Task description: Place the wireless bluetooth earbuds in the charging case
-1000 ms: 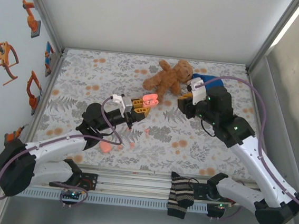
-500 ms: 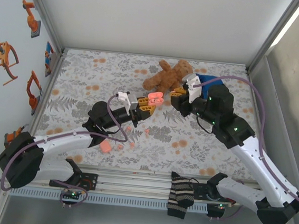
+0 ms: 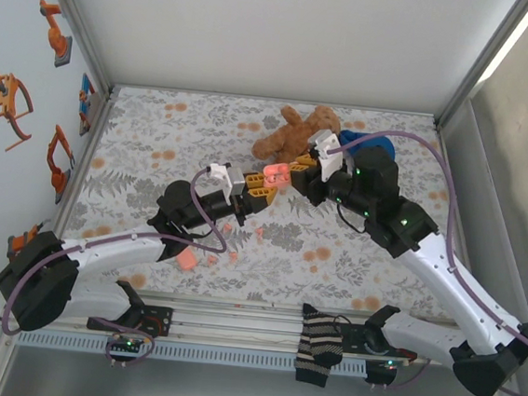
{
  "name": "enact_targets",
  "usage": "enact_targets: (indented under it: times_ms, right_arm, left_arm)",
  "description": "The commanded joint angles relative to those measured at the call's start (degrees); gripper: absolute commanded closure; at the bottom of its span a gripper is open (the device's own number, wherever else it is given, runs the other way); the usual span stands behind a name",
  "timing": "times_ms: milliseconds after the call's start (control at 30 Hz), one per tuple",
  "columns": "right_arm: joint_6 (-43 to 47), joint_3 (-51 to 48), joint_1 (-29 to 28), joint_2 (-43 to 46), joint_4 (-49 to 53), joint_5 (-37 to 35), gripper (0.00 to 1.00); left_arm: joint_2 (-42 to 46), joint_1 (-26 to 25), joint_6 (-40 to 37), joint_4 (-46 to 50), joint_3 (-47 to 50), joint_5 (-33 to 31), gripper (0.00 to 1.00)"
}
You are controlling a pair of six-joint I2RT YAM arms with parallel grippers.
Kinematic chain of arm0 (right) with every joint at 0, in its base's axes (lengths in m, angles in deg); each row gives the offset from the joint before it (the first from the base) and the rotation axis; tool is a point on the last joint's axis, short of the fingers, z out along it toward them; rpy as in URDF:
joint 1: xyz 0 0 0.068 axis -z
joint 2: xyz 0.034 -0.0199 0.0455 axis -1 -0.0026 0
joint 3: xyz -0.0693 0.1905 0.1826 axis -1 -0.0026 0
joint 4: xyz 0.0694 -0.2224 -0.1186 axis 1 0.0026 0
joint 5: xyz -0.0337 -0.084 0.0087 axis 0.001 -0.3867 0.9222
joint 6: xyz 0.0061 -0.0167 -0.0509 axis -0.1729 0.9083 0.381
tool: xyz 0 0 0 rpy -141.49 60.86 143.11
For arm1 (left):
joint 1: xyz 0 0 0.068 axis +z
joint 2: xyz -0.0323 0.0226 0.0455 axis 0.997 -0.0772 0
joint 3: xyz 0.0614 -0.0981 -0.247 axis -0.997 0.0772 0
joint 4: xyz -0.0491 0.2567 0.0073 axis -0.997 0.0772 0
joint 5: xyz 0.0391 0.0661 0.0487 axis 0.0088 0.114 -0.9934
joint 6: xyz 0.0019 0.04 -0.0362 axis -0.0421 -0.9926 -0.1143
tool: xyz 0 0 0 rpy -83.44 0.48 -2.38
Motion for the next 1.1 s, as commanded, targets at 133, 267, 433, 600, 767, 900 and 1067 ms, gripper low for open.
enact_targets:
  times_ms: [133,267,433,600,767,900,1067]
  right_arm:
    - [0.5,0.7,-1.0,-0.2,-2.4,-0.4,0.75]
    - [0.7,0.7,-1.2,-0.6,-2.1,-0.8,0.75]
    - [0.8,0.5,-1.3,-1.0,-2.0,-1.2,0.75]
    - [1.1,0.6,-1.5,-1.2,-1.6,-1.8,0.75]
    - [1.6,0.5,-1.7,-1.3,-0.9,-2.4,0.75]
    - [1.6,0.4,-1.8,-1.4,-0.8,-2.6,0.75]
    - [1.7,0.3,-2.1,-1.6,-0.2,-2.7,0.75]
  left_arm:
    - [-0.5,-0.5,0.4,-3.5,-1.9,-0.6,1.00]
    - [-0.6,-0.5,0.2,-3.6,-2.0,-0.7,1.00]
    - [-0.8,-0.5,0.4,-3.9,-2.2,-0.4,1.00]
    - [-0.9,-0.6,0.6,-4.3,-2.1,-0.5,1.00]
    - [-0.9,-0.8,0.6,-4.3,-2.1,-0.7,1.00]
    - [-0.8,-0.8,0.5,-4.3,-2.1,-0.7,1.00]
    - [-0.8,-0.8,0.5,-4.3,-2.2,-0.8,1.00]
